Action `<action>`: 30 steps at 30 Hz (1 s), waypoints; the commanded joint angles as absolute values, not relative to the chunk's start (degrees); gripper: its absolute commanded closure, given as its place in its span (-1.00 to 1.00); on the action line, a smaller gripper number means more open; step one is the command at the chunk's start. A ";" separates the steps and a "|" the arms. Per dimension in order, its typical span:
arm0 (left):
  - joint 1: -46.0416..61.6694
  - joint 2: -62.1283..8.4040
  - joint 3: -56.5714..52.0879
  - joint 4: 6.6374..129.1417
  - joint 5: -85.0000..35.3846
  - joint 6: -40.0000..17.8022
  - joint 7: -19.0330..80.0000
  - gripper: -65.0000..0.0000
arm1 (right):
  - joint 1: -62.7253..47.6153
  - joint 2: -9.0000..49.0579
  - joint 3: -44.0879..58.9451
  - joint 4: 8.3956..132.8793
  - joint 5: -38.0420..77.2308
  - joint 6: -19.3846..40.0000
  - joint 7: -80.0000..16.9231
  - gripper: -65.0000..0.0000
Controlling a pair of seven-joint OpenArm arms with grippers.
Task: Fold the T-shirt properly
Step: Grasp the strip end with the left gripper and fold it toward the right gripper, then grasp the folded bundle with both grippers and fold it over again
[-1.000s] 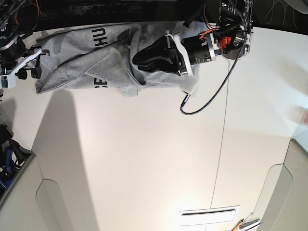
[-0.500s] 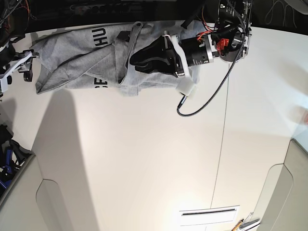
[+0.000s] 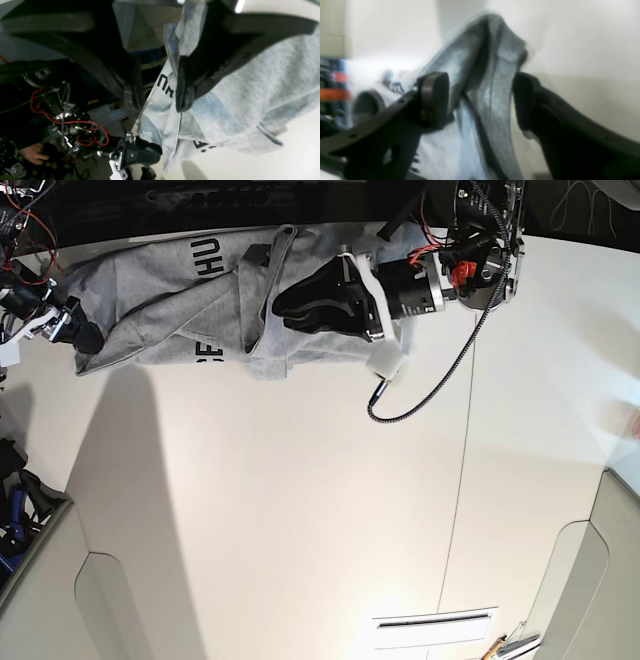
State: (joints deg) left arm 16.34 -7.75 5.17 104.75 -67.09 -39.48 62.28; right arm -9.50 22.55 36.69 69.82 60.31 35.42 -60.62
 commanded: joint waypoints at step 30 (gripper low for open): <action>24.84 -10.59 -26.92 103.61 -60.16 -40.00 65.34 1.00 | -9.08 21.67 33.61 85.78 69.01 34.74 -73.76 1.00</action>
